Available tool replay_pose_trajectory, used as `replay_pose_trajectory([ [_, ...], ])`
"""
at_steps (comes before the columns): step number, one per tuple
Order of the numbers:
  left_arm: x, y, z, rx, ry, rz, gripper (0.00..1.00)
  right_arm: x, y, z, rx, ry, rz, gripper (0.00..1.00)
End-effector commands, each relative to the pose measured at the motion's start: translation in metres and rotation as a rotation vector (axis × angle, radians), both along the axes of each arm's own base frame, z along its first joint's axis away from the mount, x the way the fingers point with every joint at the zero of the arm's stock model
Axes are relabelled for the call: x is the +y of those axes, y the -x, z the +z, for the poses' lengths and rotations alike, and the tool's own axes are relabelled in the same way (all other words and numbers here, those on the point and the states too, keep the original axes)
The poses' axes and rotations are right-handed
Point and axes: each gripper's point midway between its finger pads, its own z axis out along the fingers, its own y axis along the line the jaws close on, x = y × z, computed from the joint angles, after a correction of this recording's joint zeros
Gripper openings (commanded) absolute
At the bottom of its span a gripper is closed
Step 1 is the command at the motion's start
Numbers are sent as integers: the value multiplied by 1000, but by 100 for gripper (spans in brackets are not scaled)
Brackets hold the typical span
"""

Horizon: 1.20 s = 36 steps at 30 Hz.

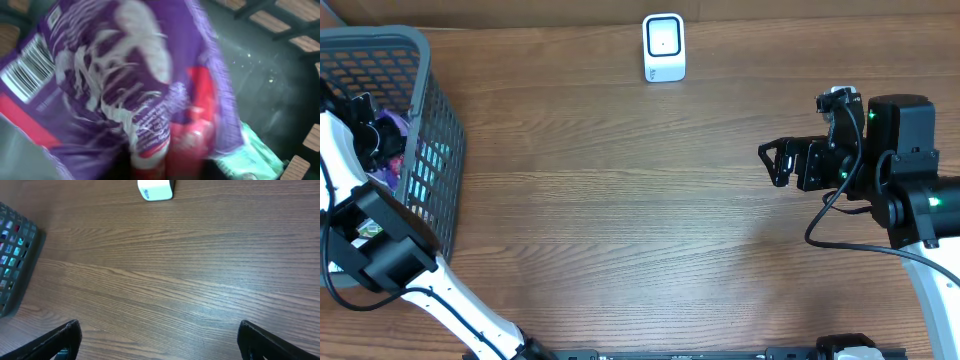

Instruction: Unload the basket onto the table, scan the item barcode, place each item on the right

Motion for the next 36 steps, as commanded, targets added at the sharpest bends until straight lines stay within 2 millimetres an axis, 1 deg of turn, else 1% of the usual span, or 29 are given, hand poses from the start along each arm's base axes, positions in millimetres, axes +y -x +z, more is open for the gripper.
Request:
replay_pose_trajectory([
  [1,-10,2,-33,54,57,-33,4,2,-2,8,-19,-10,4,100],
  [3,-7,0,-24,38,45,-30,4,2,-2,9,-19,-10,4,100],
  [5,-2,-1,-11,18,35,-8,4,2,-2,9,-20,-10,4,100],
  [8,7,-6,23,-34,10,46,4,2,-2,9,-22,-10,4,100],
  [10,11,-10,58,-85,-15,81,4,2,-2,9,-22,-11,4,100],
  [12,12,-11,99,-146,-47,107,4,2,-2,9,-23,-11,4,100],
  [13,11,-11,123,-181,-66,118,4,2,-2,9,-22,-10,5,100],
  [16,2,-4,191,-290,-124,138,4,2,-2,9,-21,-10,4,100],
  [17,-5,0,217,-333,-148,139,4,2,-2,9,-21,-11,5,100],
  [19,-18,8,257,-403,-190,129,4,2,-2,9,-20,-13,2,100],
  [20,-26,11,274,-435,-211,118,4,2,-2,9,-20,-13,2,100],
  [21,-32,14,287,-457,-232,99,4,2,-2,9,-20,-13,2,100],
  [23,-43,18,308,-484,-299,13,4,2,-2,9,-20,-13,2,100],
  [24,-46,19,313,-488,-323,-23,9,2,-2,9,-20,-13,2,100],
  [26,-47,18,312,-479,-334,-49,30,2,-2,9,-20,-13,2,100],
  [28,-45,16,298,-446,-310,-48,50,2,-2,9,-20,-12,2,100],
  [29,-44,16,289,-424,-294,-46,77,2,-2,9,-20,-12,2,100],
  [30,-41,16,277,-397,-271,-30,99,2,-2,9,-20,-12,2,100],
  [34,-28,17,235,-316,-157,96,100,2,-2,9,-21,-12,2,100],
  [36,-22,16,212,-269,-114,125,100,2,-2,9,-21,-12,2,100],
])
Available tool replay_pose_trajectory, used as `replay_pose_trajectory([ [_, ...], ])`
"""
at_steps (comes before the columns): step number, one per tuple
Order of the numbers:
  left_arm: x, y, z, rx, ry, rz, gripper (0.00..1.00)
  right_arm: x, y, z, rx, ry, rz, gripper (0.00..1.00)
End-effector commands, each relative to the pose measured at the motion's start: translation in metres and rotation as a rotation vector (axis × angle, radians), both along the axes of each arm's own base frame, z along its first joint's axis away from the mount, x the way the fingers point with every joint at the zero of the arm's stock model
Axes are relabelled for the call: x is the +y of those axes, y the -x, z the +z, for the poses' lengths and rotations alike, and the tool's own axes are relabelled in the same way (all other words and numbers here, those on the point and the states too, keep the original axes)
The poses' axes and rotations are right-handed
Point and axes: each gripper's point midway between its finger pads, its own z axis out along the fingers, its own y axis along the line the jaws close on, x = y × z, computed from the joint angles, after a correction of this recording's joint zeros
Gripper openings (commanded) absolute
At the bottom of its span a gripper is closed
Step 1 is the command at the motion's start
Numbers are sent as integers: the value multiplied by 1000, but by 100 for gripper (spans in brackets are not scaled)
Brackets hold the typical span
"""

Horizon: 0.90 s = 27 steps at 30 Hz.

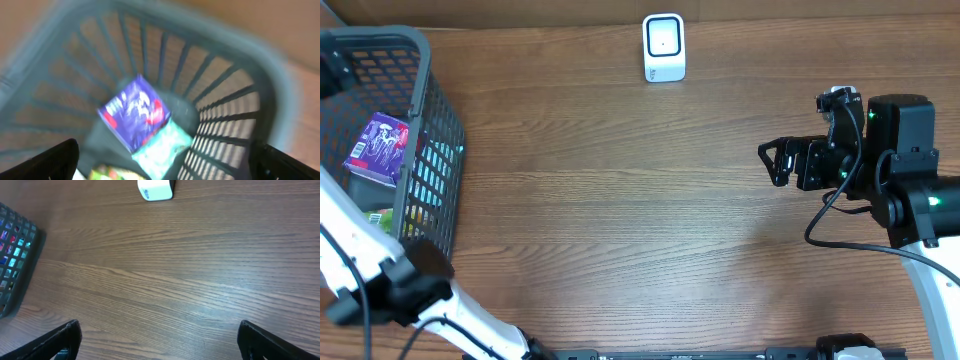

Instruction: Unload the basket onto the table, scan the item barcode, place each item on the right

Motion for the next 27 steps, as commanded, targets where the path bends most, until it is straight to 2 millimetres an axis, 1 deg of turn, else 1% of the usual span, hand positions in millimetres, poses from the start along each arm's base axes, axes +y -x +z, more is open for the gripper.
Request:
replay_pose_trajectory([
  [1,17,-5,-55,95,116,72,100,2,-2,9,-24,-10,5,100],
  [3,21,-10,-75,130,140,73,100,2,-2,10,-25,-11,5,100],
  [9,30,-28,-143,231,210,69,99,2,-2,9,-23,-10,5,100],
  [10,33,-33,-164,259,230,69,100,2,-1,8,-16,-10,5,100],
  [15,33,-39,-211,334,274,79,99,2,-1,8,-16,-10,5,100],
  [16,36,-39,-226,362,277,105,100,2,0,8,-13,-9,5,100],
  [19,39,-40,-245,405,259,132,100,2,1,7,-7,-9,5,100],
  [23,44,-35,-267,473,226,199,100,2,2,5,2,-9,5,100],
  [25,43,-36,-273,483,230,205,100,2,3,5,4,-9,5,100],
  [27,37,-39,-273,470,253,196,100,2,3,5,4,-9,5,100],
])
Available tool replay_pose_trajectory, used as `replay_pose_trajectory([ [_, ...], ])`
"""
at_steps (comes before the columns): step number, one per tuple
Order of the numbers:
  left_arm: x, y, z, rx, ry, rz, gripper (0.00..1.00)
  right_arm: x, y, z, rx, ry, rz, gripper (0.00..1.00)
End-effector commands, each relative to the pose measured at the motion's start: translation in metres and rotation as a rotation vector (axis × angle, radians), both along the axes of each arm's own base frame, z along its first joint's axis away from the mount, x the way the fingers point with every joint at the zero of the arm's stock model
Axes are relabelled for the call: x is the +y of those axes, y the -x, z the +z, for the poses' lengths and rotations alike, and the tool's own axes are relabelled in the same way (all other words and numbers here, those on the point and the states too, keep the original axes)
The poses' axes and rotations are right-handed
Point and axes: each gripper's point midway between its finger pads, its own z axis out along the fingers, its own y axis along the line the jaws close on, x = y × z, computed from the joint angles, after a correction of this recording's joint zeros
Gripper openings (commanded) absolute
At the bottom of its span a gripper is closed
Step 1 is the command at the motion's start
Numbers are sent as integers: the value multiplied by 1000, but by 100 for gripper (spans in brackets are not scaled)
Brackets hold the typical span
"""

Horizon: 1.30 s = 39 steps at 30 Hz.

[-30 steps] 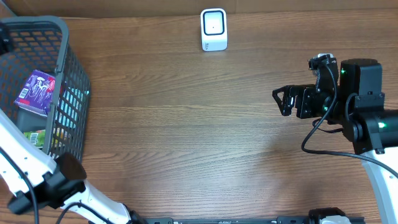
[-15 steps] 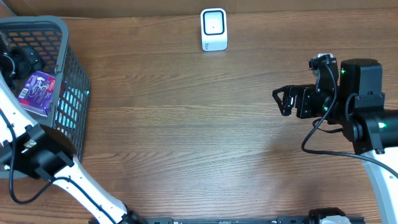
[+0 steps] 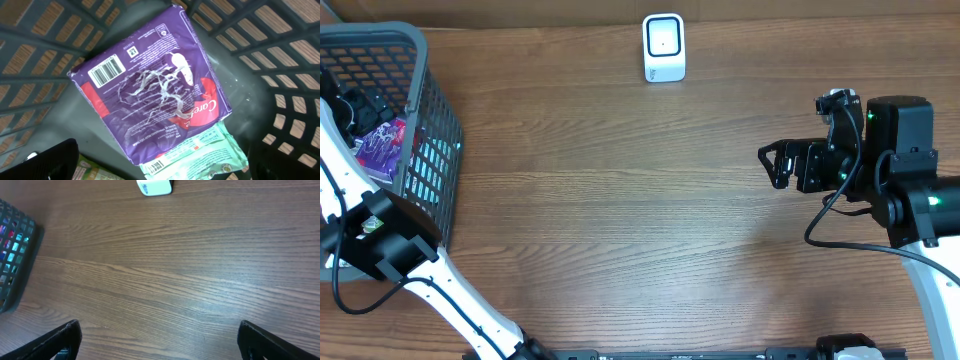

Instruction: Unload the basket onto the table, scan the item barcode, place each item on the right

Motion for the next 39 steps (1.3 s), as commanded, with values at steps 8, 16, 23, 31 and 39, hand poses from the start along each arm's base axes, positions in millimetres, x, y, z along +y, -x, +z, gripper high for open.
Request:
replay_pose_trajectory([
  [8,-42,-26,-34,-13,178,-46,100,2,-2,9,-19,-14,2,100],
  [16,-59,-7,98,-205,48,-70,99,2,-2,9,-19,-14,2,100],
  [23,-94,56,175,-219,-25,-99,100,2,-1,9,-16,-13,3,100],
  [31,-101,79,214,-272,-117,-78,100,2,3,5,4,-6,8,100],
  [39,-100,93,246,-343,-200,-19,100,2,1,-3,33,-3,8,100],
])
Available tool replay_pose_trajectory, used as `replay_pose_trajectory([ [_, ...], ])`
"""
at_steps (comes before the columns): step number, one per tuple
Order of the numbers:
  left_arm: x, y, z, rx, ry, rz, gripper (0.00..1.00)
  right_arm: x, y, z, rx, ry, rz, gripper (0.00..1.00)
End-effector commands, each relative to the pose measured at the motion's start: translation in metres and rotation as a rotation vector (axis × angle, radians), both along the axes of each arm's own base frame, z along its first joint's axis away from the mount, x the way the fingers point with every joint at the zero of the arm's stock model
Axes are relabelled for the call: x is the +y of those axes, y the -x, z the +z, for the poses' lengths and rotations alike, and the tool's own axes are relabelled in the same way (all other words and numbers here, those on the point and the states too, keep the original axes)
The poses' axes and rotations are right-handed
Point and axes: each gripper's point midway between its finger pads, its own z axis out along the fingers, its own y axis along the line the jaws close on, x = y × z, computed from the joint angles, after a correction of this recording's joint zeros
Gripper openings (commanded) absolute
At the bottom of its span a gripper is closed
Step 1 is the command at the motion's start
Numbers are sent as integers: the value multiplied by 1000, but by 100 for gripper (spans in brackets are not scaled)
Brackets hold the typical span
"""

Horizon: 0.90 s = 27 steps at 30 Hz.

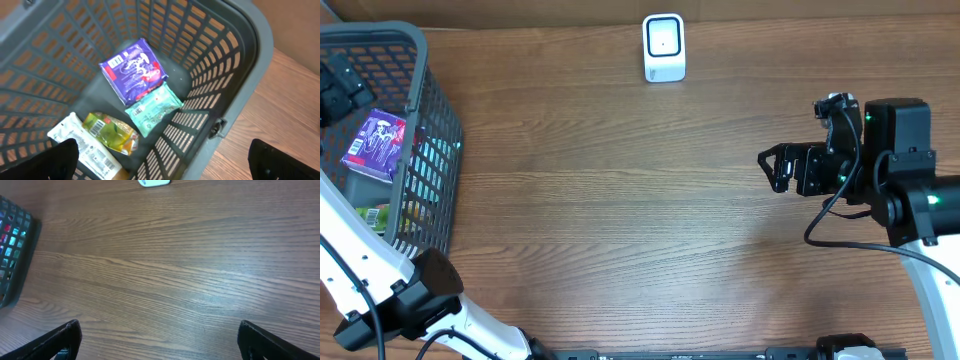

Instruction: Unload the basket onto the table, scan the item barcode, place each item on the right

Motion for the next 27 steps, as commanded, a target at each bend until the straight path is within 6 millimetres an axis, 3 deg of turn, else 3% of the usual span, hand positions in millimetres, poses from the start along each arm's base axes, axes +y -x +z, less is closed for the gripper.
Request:
replay_pose_trajectory([
  [1,-3,18,26,-46,-54,46,100,2,-5,3,-5,-6,7,100],
  [11,-16,41,31,-23,-40,60,100,3,-12,-13,50,-2,8,100],
  [20,-43,79,74,-132,-109,61,100,3,-12,-13,51,-2,8,100],
  [27,-56,97,60,-122,-95,56,100,3,-12,-13,52,-2,8,100],
])
